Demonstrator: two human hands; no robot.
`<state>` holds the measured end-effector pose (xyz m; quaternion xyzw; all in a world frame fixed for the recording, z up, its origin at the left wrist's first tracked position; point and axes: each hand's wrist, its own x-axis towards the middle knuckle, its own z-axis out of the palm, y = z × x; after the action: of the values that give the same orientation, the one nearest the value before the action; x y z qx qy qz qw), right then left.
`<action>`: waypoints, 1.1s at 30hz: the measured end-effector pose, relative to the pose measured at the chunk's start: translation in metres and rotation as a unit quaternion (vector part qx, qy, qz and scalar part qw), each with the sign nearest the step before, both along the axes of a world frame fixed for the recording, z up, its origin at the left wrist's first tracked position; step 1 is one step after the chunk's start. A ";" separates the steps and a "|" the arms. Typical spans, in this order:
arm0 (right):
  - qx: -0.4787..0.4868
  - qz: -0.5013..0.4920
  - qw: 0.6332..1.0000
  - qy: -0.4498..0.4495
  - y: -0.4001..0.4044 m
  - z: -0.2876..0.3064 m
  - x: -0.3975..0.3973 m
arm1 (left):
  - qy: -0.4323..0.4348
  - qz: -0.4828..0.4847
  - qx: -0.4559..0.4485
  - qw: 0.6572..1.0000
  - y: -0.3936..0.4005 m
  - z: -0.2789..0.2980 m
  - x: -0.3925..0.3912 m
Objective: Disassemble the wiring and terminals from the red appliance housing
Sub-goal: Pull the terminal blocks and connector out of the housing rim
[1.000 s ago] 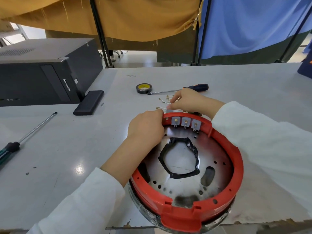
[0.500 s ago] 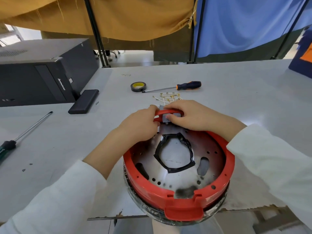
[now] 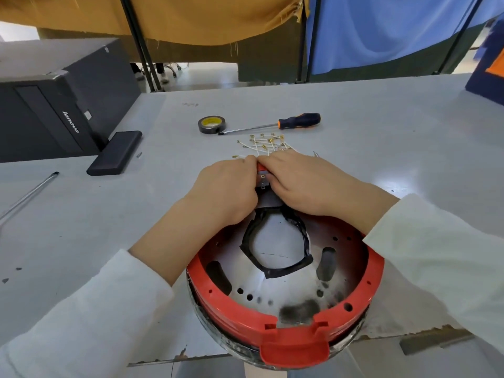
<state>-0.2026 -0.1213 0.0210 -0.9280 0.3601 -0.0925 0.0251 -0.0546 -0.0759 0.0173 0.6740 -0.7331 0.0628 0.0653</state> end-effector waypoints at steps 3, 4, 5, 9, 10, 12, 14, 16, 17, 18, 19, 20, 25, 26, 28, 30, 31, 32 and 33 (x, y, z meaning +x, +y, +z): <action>0.001 0.003 1.000 -0.008 -0.001 0.000 0.001 | -0.007 0.018 -0.022 1.000 0.000 -0.001 -0.002; 0.004 0.002 1.000 -0.010 -0.002 0.000 0.002 | 0.000 0.028 -0.029 0.999 0.000 -0.001 -0.003; 0.006 0.000 1.000 -0.012 -0.003 0.000 0.003 | 0.011 0.036 -0.035 0.999 0.000 0.000 -0.003; 0.015 0.002 1.000 -0.027 -0.005 -0.001 0.004 | 0.047 0.062 -0.052 0.996 0.001 0.003 -0.003; 0.017 0.004 0.999 -0.029 -0.005 0.000 0.005 | 0.053 0.066 -0.050 0.995 0.001 0.002 -0.003; 0.019 0.010 0.999 -0.033 -0.004 0.001 0.004 | 0.072 0.059 -0.028 0.995 0.000 0.001 -0.002; 0.022 0.017 0.999 -0.034 -0.002 0.002 0.003 | 0.111 0.038 0.004 0.993 -0.003 -0.001 0.001; 0.024 0.018 0.999 -0.027 -0.001 0.003 0.001 | 0.151 0.020 0.033 0.988 -0.005 -0.001 0.004; 0.023 0.015 0.999 -0.023 -0.001 0.003 0.001 | 0.166 0.012 0.045 0.985 -0.005 0.000 0.006; 0.021 0.009 1.000 -0.021 0.000 0.003 0.001 | 0.175 0.004 0.055 0.983 -0.005 0.000 0.008; 0.019 0.002 1.000 -0.022 0.000 0.003 0.001 | 0.180 -0.002 0.060 0.982 -0.004 0.001 0.009; 0.018 -0.006 0.999 -0.027 0.000 0.002 0.001 | 0.186 -0.004 0.060 0.981 -0.004 0.001 0.009; 0.027 -0.043 0.997 -0.059 -0.002 0.000 0.000 | 0.193 0.001 -0.005 0.981 -0.004 0.001 0.007; 0.029 -0.044 0.997 -0.056 -0.002 0.000 0.000 | 0.188 -0.002 -0.014 0.982 -0.004 0.001 0.007; 0.033 -0.038 0.997 -0.051 -0.001 0.001 0.001 | 0.181 -0.011 -0.021 0.983 -0.004 0.002 0.007; 0.030 -0.033 0.998 -0.054 -0.001 0.002 0.000 | 0.171 -0.008 -0.021 0.985 -0.005 0.002 0.007; 0.025 -0.032 0.998 -0.057 -0.001 0.001 0.000 | 0.166 0.002 -0.022 0.986 -0.006 0.002 0.006; 0.021 -0.031 0.998 -0.059 -0.002 0.000 0.000 | 0.161 0.013 -0.024 0.987 -0.007 0.001 0.005; 0.016 -0.030 0.998 -0.060 -0.003 -0.001 0.000 | 0.154 0.022 -0.027 0.988 -0.007 0.001 0.004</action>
<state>-0.2028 -0.1244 0.0198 -0.9089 0.3872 -0.1430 0.0590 -0.0504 -0.0828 0.0179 0.6899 -0.6972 -0.0201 0.1940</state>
